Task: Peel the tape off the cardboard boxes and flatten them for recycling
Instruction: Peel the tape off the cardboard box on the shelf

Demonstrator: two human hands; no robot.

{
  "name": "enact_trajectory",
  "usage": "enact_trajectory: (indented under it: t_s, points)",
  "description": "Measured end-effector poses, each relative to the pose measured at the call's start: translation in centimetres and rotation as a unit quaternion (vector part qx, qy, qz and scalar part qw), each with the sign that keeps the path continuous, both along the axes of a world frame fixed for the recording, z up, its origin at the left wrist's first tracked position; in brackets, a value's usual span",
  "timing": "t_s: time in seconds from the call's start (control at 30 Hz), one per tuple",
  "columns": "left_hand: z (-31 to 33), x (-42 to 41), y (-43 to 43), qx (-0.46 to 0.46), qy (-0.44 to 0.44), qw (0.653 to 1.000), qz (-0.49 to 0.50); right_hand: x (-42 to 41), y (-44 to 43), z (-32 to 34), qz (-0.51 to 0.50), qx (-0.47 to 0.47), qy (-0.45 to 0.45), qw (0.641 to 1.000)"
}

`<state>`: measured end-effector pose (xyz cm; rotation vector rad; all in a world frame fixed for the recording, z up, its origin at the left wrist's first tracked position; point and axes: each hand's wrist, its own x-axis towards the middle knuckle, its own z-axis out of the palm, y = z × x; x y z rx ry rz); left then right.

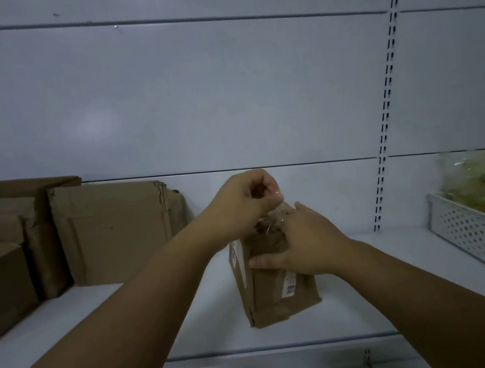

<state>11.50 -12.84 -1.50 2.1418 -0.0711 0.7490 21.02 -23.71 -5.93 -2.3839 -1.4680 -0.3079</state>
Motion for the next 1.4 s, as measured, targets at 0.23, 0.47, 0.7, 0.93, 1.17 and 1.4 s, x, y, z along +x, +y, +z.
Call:
enact_trajectory:
  t_s: [0.23, 0.47, 0.7, 0.93, 1.17, 1.4]
  points:
    - [-2.5, 2.4, 0.3, -0.04, -0.012, 0.998, 0.053, 1.0, -1.5, 0.7, 0.042, 0.179, 0.242, 0.953]
    - [-2.4, 0.8, 1.0, 0.015, 0.101, 0.995, 0.001, 2.4, -2.3, 1.5, 0.084, 0.233, 0.391, 0.886]
    - [-3.1, 1.6, 0.6, 0.254, 0.197, 0.945, 0.06, 1.7, -3.3, 0.0, 0.123, 0.303, 0.346, 0.879]
    - [-3.3, 2.6, 0.3, 0.3, 0.223, 0.925, 0.075, 0.8, -4.6, -0.9, 0.138, 0.373, 0.215, 0.892]
    - [-3.3, 2.6, 0.3, 0.301, 0.22, 0.925, 0.074, 1.9, -4.5, -0.7, 0.161, 0.397, 0.313, 0.848]
    - [-3.1, 2.5, 0.2, 0.317, 0.218, 0.92, 0.071, 3.0, -4.0, -1.3, 0.18, 0.466, 0.46, 0.734]
